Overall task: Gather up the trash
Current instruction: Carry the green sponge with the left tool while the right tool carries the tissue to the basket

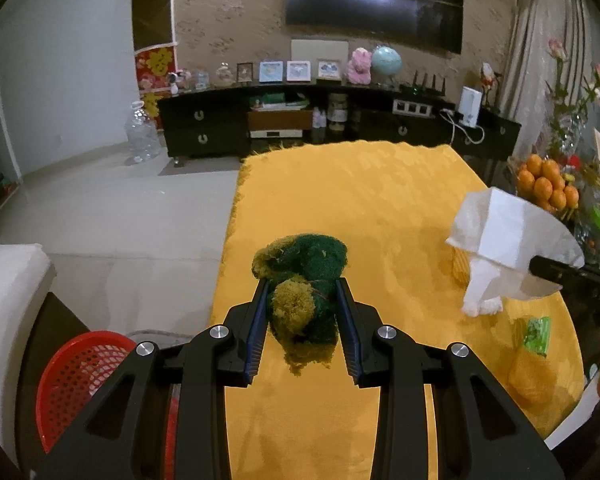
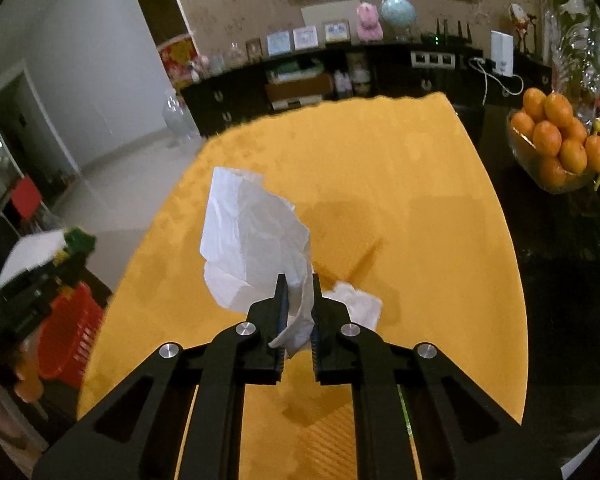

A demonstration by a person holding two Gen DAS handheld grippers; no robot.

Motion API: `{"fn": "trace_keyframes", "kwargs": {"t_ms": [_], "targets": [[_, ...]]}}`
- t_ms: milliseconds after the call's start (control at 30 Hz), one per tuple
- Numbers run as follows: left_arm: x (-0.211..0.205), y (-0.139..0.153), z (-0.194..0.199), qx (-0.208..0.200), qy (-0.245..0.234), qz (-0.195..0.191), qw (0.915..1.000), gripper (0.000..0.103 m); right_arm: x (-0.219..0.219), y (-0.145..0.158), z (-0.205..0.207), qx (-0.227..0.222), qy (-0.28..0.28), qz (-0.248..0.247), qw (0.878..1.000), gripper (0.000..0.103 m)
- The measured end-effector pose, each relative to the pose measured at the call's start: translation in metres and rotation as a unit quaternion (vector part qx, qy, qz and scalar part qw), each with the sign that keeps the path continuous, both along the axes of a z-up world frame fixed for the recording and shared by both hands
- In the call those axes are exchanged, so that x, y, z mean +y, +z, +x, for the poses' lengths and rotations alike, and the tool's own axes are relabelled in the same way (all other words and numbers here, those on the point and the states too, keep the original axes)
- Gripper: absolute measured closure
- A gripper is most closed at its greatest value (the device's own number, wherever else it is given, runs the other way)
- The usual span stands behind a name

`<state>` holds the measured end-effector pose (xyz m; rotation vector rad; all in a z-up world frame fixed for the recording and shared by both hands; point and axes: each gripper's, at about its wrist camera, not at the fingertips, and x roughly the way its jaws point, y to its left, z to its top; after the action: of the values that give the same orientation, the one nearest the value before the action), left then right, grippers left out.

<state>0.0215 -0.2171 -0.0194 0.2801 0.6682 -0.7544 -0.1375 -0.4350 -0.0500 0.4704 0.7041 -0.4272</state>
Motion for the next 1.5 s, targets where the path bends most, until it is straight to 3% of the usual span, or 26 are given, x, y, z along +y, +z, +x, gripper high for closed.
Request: {"fn": "trace_keyframes", "kwargs": {"t_ms": [400,1000,1500], "targets": [[0.022,0.011,0.006,-0.015,0.031,-0.007,0.9994,0.072,0.011,0.015,0.019,-0.015,0.002,-0.001,1.000,0.093],[0.064,0.024,0.025,-0.022,0.080,-0.012,0.9964,0.072,0.057,0.039,0.056,-0.030,0.056,-0.025,0.998,0.093],[0.137,0.027,0.049,-0.023,0.160,-0.002,0.9869,0.072,0.117,0.053,0.105,-0.035,0.132,-0.039,0.990,0.093]]}}
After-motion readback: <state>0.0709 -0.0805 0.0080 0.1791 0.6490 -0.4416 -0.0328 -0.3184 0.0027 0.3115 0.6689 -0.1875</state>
